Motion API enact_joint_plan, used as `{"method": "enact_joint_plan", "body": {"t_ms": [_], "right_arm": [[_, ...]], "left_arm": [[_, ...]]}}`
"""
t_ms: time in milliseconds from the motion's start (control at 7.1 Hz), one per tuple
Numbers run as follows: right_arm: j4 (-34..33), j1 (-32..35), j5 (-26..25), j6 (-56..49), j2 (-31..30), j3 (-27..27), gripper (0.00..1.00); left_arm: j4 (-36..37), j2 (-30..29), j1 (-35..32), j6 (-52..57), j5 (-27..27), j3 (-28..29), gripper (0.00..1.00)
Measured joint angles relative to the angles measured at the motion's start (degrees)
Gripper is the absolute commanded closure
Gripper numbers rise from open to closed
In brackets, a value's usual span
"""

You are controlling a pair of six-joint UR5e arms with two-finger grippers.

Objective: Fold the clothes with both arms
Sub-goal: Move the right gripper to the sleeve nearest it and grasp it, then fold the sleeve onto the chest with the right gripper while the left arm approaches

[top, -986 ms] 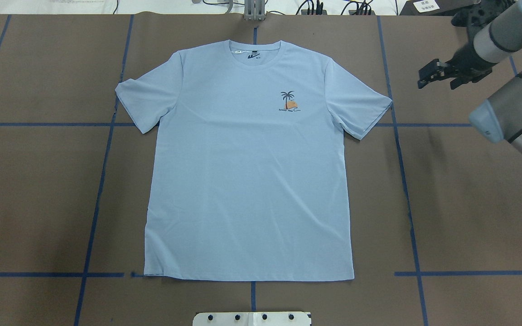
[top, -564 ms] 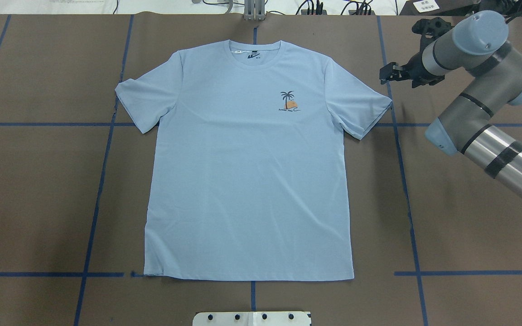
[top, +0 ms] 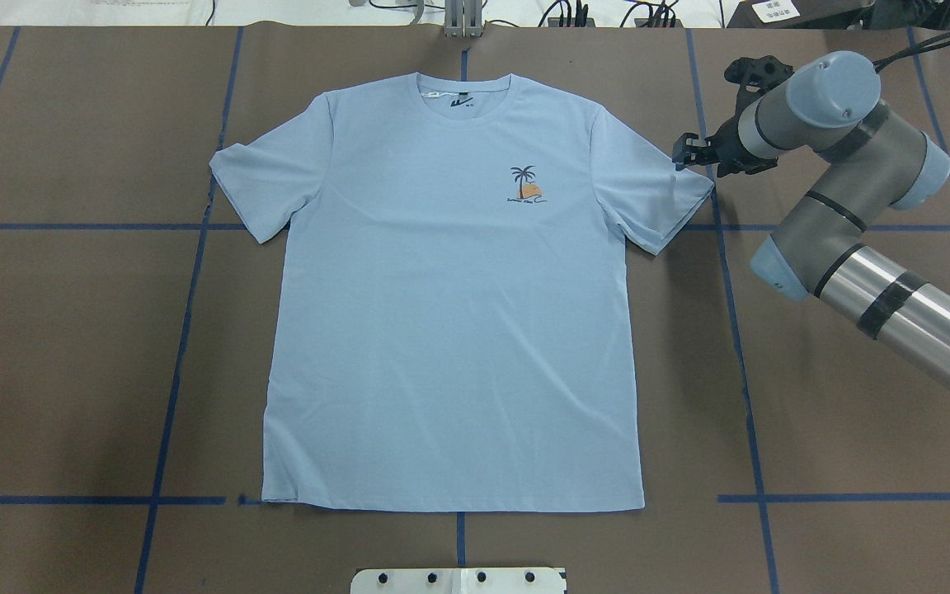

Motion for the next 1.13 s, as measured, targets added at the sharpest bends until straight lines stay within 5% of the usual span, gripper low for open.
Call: {"method": "enact_joint_plan", "body": {"t_ms": [705, 986, 1127], "right_arm": [[1.4, -0.8, 2.5, 1.4, -1.3, 3.2, 1.0], [-0.6, -3.9, 1.8, 9.6, 5.5, 2.5, 1.0], [-2.4, -6.2, -0.8, 14.3, 12.5, -1.8, 1.0]], "left_arm": [[0.0, -0.1, 0.0, -0.1, -0.1, -0.3, 0.0], [0.0, -0.2, 0.0, -0.1, -0.1, -0.4, 0.0], [0.0, -0.2, 0.0, -0.2, -0.1, -0.5, 0.0]]}}
